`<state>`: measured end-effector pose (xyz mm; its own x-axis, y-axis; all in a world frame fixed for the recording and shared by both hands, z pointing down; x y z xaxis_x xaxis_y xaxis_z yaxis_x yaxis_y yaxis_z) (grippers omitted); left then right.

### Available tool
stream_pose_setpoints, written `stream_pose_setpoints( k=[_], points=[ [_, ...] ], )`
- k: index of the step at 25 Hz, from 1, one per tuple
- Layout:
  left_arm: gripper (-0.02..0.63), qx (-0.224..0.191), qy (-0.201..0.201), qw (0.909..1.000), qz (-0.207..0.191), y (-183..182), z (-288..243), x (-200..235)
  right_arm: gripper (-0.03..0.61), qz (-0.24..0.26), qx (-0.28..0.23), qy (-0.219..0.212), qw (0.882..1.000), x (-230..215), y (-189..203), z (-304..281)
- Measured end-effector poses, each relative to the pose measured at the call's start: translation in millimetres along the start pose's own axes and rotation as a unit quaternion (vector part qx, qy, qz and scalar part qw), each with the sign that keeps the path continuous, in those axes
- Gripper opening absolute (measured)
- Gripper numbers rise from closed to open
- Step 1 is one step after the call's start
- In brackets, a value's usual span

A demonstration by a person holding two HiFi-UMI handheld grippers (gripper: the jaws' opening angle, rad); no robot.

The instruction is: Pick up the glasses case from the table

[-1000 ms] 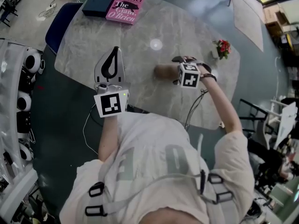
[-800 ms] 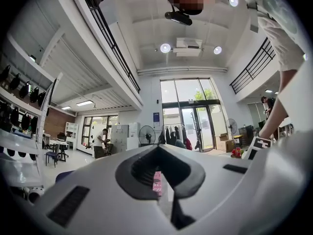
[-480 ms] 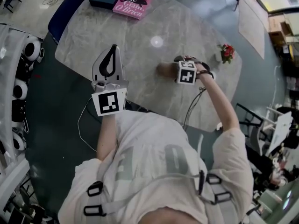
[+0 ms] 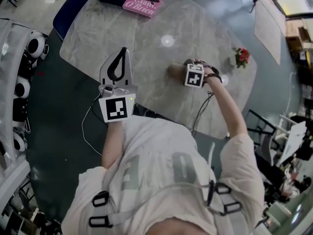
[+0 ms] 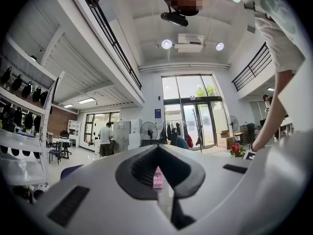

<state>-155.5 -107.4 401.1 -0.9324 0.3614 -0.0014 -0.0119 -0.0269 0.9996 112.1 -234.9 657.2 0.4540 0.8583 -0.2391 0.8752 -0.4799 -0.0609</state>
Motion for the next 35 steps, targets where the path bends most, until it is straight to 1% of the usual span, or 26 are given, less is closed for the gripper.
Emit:
stream_pose_setpoints(
  k=[2, 5, 12, 16, 21, 26, 29, 35],
  points=[
    [0.003, 0.004, 0.0, 1.0, 0.0, 2.3, -1.3, 0.5, 0.422, 0.008, -0.004, 0.01, 1.0, -2.8, -3.1, -1.8],
    [0.003, 0.01, 0.001, 1.0, 0.0, 7.0, -2.9, -0.9, 0.422, 0.01, -0.005, 0.014, 1.0, -3.3, -4.6, -3.0],
    [0.003, 0.016, 0.011, 0.9998, 0.002, 10.4, -5.5, -7.8, 0.422, 0.008, 0.016, 0.015, 1.0, -2.1, -7.3, -3.0],
    [0.003, 0.015, 0.017, 0.9997, 0.002, 10.2, -7.6, -10.5, 0.42, 0.008, 0.006, 0.015, 1.0, -2.3, -5.5, -2.5],
    [0.003, 0.014, 0.022, 0.9997, 0.003, 8.3, -9.6, -12.6, 0.41, 0.005, 0.009, 0.014, 1.0, -3.0, -7.5, 0.3],
    [0.003, 0.013, 0.024, 0.9996, -0.005, 6.5, -10.5, -14.8, 0.399, 0.006, 0.001, 0.014, 1.0, -4.0, -7.6, 2.6],
    [0.003, 0.015, 0.026, 0.9996, -0.003, 5.7, -11.3, -15.2, 0.394, 0.004, -0.001, 0.014, 1.0, -3.7, -7.2, 3.7],
    [0.003, 0.018, 0.031, 0.9994, -0.005, 7.6, -13.6, -18.5, 0.394, 0.003, 0.0, 0.014, 1.0, -5.1, -8.5, 1.9]
  ],
)
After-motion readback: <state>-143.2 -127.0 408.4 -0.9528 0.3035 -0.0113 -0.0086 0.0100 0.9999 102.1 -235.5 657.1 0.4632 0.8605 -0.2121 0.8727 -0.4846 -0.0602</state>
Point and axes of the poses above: the fingertips, and each gripper's own axes: z backward along the fingers, x to its left, y out of its underside, the point moved 4 cm from there along z, backward along the fingers, and after that the axes turned 7 degrees about -y, right-handed, at the moved point
